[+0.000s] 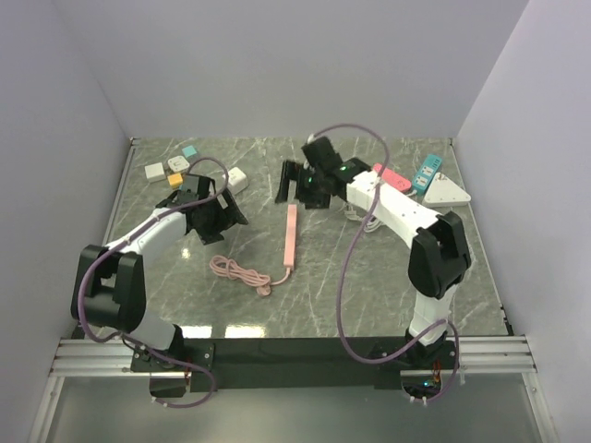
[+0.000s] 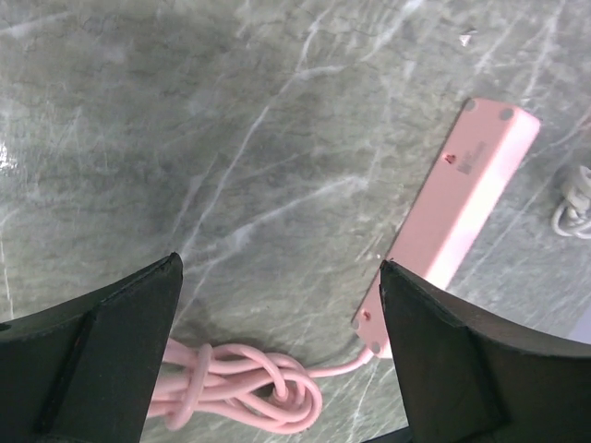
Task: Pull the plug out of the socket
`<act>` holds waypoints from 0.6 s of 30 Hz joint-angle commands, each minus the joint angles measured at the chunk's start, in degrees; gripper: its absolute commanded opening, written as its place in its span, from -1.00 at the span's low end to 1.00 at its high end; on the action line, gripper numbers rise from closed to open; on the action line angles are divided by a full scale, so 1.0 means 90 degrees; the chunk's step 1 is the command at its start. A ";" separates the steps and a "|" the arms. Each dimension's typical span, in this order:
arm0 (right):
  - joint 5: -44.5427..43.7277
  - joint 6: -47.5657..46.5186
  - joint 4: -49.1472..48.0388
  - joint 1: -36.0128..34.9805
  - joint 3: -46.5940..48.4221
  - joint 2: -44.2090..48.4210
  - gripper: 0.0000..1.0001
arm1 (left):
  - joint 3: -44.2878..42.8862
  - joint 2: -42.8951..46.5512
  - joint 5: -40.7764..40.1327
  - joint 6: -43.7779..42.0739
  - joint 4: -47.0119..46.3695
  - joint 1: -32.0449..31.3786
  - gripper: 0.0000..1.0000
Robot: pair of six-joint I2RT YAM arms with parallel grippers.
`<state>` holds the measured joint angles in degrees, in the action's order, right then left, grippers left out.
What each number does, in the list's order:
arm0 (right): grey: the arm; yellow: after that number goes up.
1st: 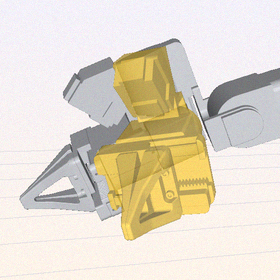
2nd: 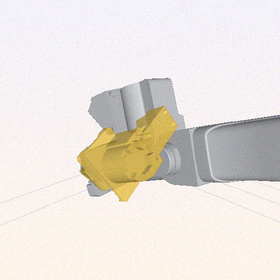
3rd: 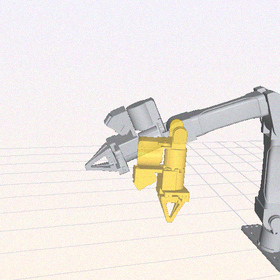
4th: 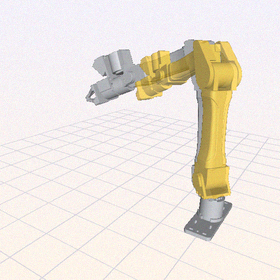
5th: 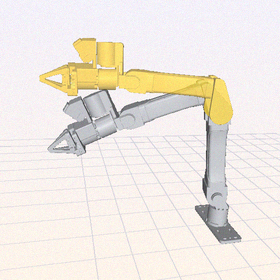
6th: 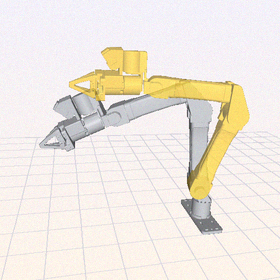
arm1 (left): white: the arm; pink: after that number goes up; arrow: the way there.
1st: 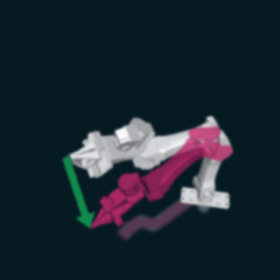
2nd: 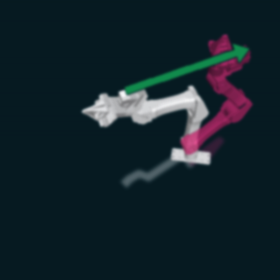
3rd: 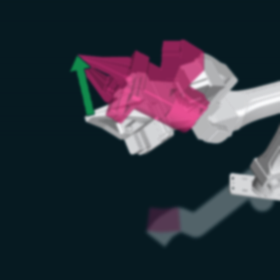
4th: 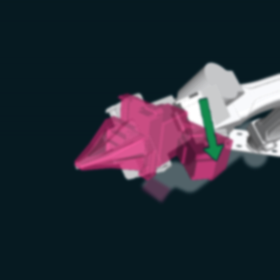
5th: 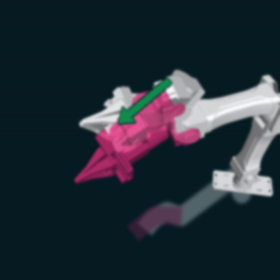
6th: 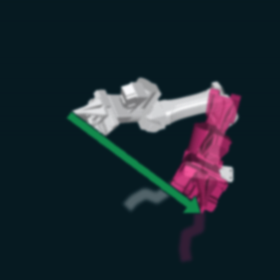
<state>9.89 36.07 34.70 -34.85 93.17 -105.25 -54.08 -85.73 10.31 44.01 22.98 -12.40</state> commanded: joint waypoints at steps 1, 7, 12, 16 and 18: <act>-0.0942 -0.0210 0.0861 -0.0462 -0.0488 -0.0200 1.00 | -0.0397 -0.0142 0.0076 -0.0193 -0.0132 0.0021 0.86; -0.1382 -0.0034 0.0930 -0.1078 -0.0391 -0.0824 0.94 | -0.0553 -0.0162 0.0046 -0.0222 -0.0015 0.0031 0.86; -0.1460 -0.0111 0.0920 -0.1050 -0.0585 -0.1245 0.20 | -0.0553 -0.0093 0.0017 -0.0271 0.0063 0.0030 0.86; -0.1626 -0.0131 0.0784 -0.0719 -0.1287 -0.1177 -1.00 | -0.0495 0.0004 0.0036 -0.0281 0.0064 0.0031 0.86; -0.1684 -0.0209 0.0676 -0.0319 -0.1493 -0.1060 -1.00 | -0.0504 0.0014 0.0066 -0.0300 0.0054 0.0040 0.85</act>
<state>0.14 36.10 39.59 -42.44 84.20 -114.72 -57.25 -87.59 10.33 42.65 23.49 -12.38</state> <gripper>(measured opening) 0.367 0.929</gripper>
